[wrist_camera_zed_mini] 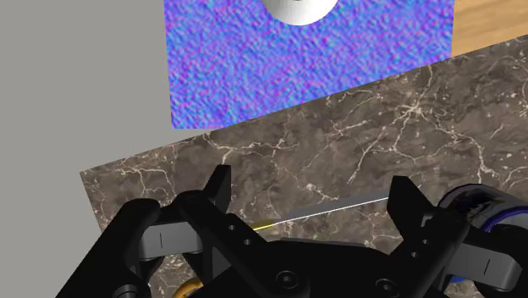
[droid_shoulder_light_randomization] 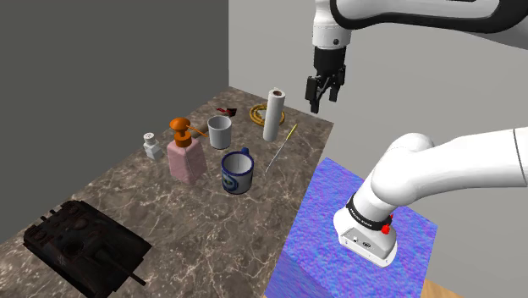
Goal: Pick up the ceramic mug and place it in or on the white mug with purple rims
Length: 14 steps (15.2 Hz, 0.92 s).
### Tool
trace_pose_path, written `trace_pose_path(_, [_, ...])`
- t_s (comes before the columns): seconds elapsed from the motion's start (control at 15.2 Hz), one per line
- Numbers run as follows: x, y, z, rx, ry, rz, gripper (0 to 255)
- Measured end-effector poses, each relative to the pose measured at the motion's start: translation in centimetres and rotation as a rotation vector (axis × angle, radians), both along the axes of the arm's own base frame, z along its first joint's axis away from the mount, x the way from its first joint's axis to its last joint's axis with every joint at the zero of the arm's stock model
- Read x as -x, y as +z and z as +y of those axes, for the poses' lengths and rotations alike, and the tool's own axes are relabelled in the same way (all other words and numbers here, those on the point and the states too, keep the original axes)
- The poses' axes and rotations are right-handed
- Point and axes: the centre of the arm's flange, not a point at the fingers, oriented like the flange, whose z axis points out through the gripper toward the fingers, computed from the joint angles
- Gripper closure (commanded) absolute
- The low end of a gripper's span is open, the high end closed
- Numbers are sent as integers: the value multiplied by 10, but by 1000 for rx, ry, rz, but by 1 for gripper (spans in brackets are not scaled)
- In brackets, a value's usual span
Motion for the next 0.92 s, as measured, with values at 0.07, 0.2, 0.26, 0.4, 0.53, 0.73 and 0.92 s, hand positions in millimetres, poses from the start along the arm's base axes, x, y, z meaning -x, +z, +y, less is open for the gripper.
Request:
trace_pose_path(0.07, [0,0,0,0,0,0,0])
trace_pose_path(0.2, [-11,-7,9,0,6,-5,0])
trace_pose_path(0.26, [-21,-12,13,0,10,-9,0])
trace_pose_path(0.4, [-39,-24,25,1,19,-19,0])
trace_pose_path(0.53, [-58,-33,35,2,29,-29,0])
trace_pose_path(0.73, [-87,-51,53,2,43,-46,0])
trace_pose_path(0.92, [-114,-64,70,3,57,-62,0])
